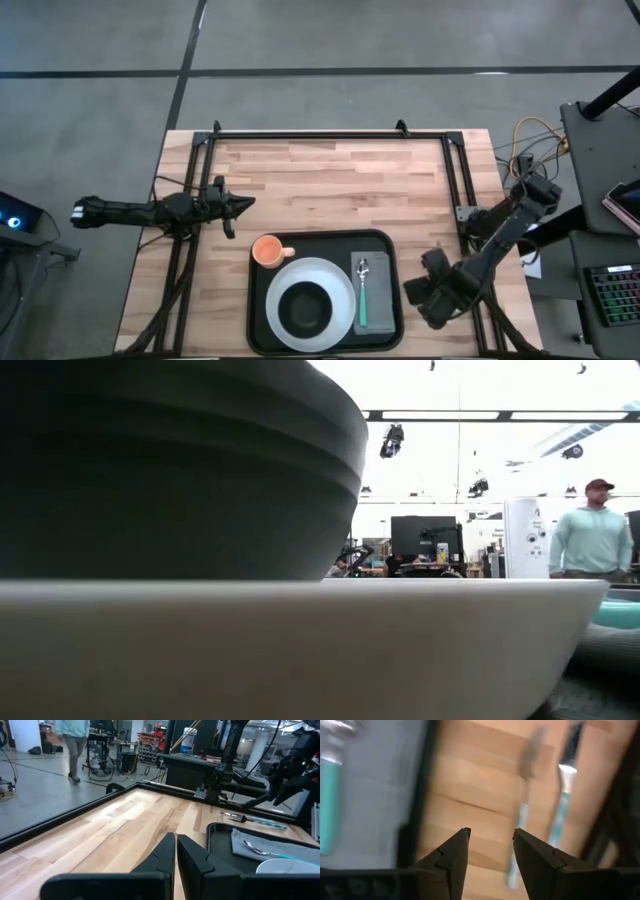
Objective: Set up tray
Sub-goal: Put the blue patterned fork on top of the gray napkin on the black tray to the right of the green spoon
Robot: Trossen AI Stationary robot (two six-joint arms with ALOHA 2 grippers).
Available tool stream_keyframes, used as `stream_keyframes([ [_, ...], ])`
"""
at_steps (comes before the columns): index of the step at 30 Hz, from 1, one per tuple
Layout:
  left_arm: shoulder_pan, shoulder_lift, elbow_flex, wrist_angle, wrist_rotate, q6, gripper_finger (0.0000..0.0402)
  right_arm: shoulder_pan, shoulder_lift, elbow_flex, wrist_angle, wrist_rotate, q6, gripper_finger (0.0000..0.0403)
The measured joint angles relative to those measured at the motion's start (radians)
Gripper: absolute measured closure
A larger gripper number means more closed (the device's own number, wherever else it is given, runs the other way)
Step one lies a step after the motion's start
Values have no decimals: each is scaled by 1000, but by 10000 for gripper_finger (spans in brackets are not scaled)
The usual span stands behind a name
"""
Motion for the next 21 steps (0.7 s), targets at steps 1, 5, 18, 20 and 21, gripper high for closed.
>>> stream_keyframes([
  [1,0,0,0,0,0,0,402,10,-1,-12,0,-25,0,259],
  [5,0,0,0,1,0,0,402,42,-2,-47,8,-64,1,259],
  [18,0,0,0,1,0,0,402,133,-7,-173,231,-98,25,259],
  [20,0,0,0,1,0,0,402,138,-6,-182,232,-115,31,259],
  [21,0,0,0,1,0,0,402,138,-6,-186,233,-117,31,259],
])
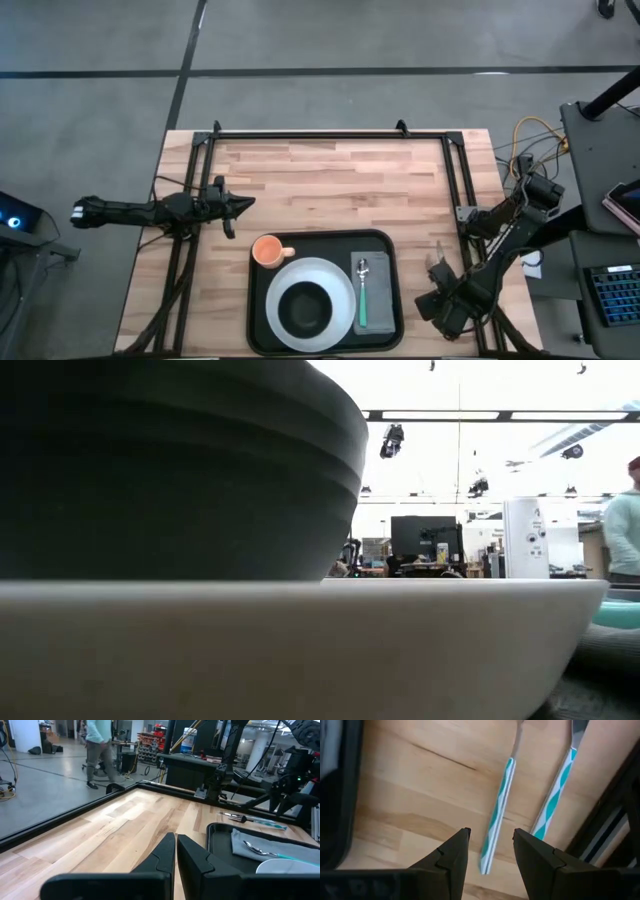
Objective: Set up tray
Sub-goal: Put the blue patterned fork on top of the gray napkin on the black tray to the right of the green spoon
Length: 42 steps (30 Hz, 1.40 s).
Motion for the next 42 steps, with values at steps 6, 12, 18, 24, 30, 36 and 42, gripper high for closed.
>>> stream_keyframes([
  [6,0,0,0,0,0,0,402,1,0,-20,0,-23,4,259],
  [12,0,0,0,0,0,0,402,1,6,-42,-77,-83,12,265],
  [18,0,0,0,0,0,0,402,1,27,-82,-73,-90,18,282],
  [24,0,0,0,0,0,0,402,1,76,-83,-48,-97,-6,296],
  [30,0,0,0,2,-1,-1,402,1,112,-65,-36,-98,-7,301],
  [36,0,0,0,3,-2,-1,402,0,113,-63,-16,-98,-7,294],
  [42,0,0,0,4,-2,-1,402,-6,113,-70,-12,-90,-5,289],
])
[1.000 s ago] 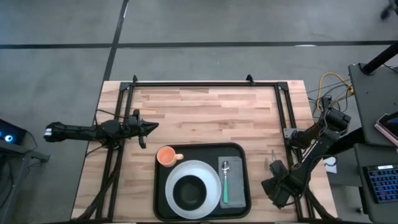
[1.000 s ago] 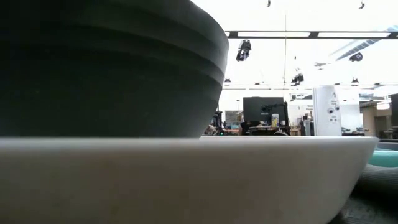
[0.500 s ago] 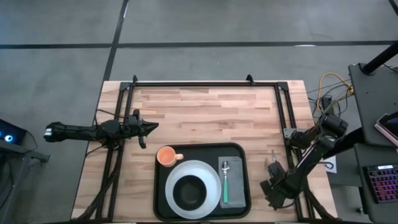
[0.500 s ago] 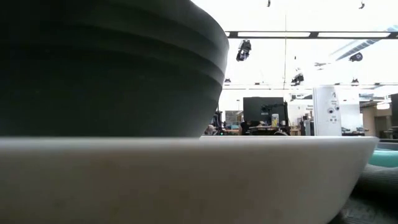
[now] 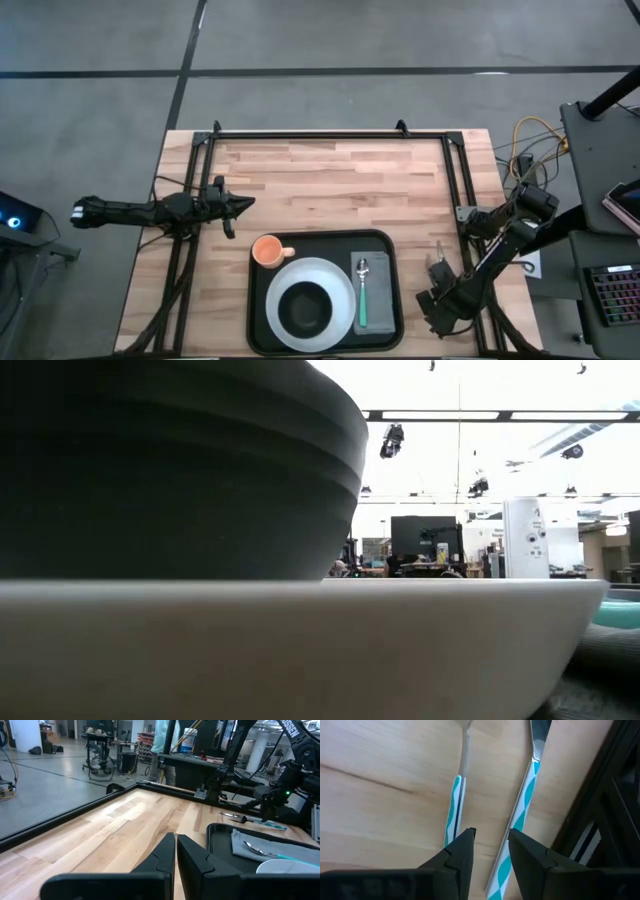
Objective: Set up tray
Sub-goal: Put the blue patterned fork on top of the gray napkin on the black tray to the right of the green spoon
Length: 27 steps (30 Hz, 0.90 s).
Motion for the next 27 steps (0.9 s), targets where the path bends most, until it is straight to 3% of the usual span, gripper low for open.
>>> stream_keyframes([
  [15,0,0,0,0,0,0,402,-52,0,30,71,59,4,284],
  [20,0,0,0,0,0,0,402,-70,0,94,64,186,5,287],
  [27,0,0,0,-1,0,0,402,-82,0,138,24,214,27,294],
])
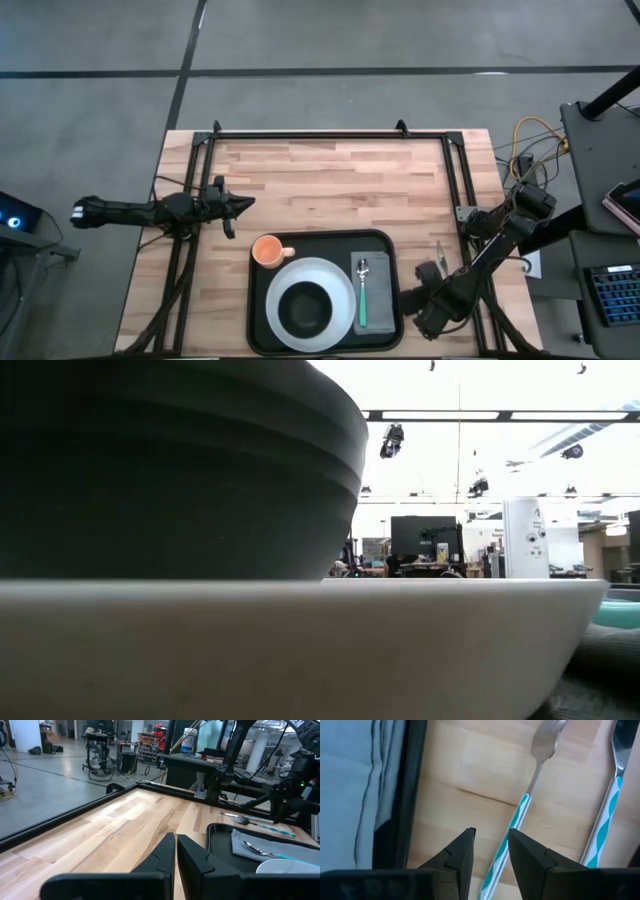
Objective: Set up tray
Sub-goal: Put the blue patterned fork on top of the gray napkin on the black tray to the right of the green spoon
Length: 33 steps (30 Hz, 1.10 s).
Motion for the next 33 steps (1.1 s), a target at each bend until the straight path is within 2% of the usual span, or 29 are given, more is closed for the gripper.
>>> stream_keyframes([
  [10,0,0,0,-2,1,0,402,17,-11,-41,26,-42,4,282],
  [18,0,0,0,-2,1,0,402,74,-25,-60,-176,-200,-20,283],
  [23,0,0,0,-2,1,0,402,121,-64,-102,-146,-199,-2,292],
  [26,0,0,0,-2,1,0,402,130,-100,-143,-60,-193,1,292],
  [29,0,0,0,-2,1,-6,402,128,-138,-168,30,-159,-4,283],
  [33,0,0,0,-2,1,-6,402,125,-160,-178,11,-158,-4,259],
])
